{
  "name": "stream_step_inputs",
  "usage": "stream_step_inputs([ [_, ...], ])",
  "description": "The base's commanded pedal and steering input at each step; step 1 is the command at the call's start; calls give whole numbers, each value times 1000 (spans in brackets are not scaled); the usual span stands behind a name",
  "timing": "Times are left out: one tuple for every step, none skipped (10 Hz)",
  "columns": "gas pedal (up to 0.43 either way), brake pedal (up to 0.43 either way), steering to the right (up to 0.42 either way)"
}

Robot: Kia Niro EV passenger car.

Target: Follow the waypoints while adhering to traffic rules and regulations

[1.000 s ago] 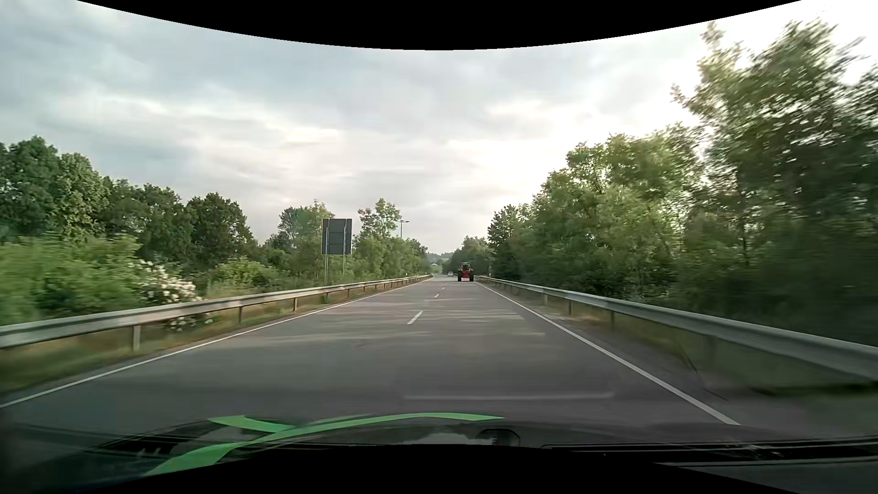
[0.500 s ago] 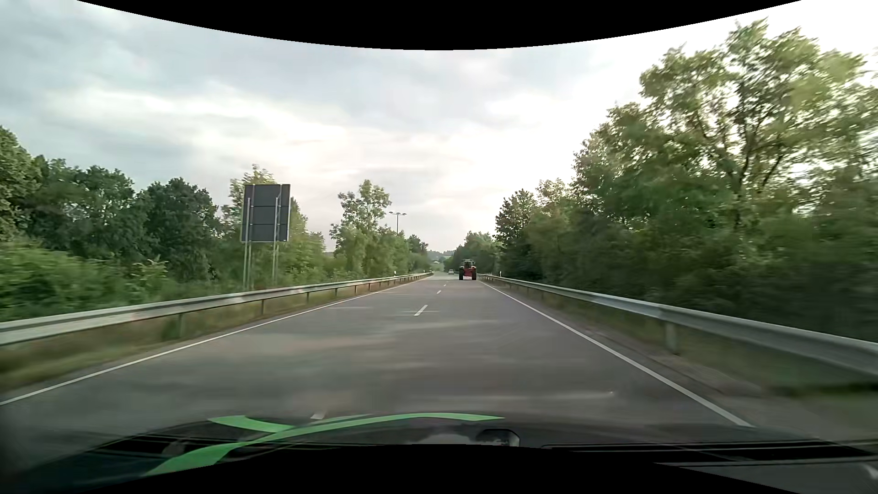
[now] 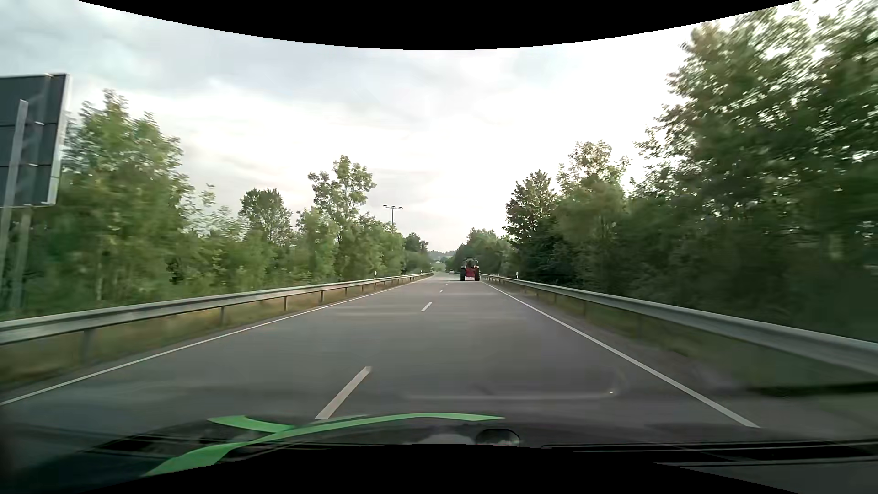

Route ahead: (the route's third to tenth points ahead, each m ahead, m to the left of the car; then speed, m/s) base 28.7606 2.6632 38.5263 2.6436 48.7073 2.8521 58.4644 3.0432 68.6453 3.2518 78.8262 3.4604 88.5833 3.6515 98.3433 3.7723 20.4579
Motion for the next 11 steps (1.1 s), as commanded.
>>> stream_step_inputs([
  [0,195,-3],
  [0,220,-2],
  [0,226,-1],
  [0,238,-1],
  [0,250,0],
  [0,256,0],
  [0,280,0],
  [0,287,0],
  [0,280,0],
  [0,274,0],
  [0,274,0],
])
